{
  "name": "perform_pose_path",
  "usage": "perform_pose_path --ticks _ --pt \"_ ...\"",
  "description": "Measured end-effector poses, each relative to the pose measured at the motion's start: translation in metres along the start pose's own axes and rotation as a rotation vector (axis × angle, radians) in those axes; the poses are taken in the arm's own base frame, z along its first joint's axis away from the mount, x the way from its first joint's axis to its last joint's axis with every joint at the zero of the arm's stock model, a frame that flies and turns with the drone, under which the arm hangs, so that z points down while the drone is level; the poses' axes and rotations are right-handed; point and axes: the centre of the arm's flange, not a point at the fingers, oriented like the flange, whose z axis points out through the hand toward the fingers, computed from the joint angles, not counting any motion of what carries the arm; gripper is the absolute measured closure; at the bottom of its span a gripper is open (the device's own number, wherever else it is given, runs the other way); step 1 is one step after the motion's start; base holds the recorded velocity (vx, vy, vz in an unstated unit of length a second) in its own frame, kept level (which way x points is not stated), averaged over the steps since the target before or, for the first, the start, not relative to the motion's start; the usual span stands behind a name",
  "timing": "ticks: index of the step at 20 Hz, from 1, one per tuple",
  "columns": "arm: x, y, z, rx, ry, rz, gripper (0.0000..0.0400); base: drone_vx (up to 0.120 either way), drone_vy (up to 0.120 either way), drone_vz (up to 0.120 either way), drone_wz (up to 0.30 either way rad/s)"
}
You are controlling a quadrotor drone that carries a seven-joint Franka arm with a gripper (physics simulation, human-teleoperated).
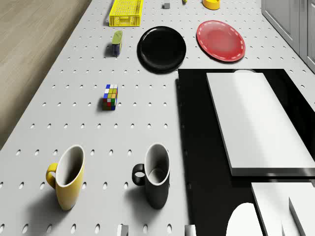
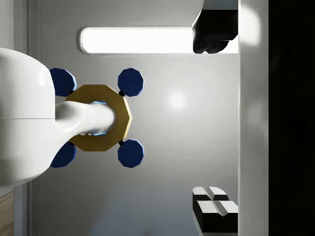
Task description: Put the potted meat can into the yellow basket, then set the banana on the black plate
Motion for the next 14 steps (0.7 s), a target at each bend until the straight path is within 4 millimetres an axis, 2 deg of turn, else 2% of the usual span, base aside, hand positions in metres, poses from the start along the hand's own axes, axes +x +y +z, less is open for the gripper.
perform_pose_path --ticks 7,14 --pt "-0.002 0.002 -0.050 0.004 0.004 0.000 0.0000 0.000 0.000 0.000 0.000" --pt "-0.001 0.001 -0.081 0.008 0.008 0.000 0.0000 0.000 0.114 0.000 0.000"
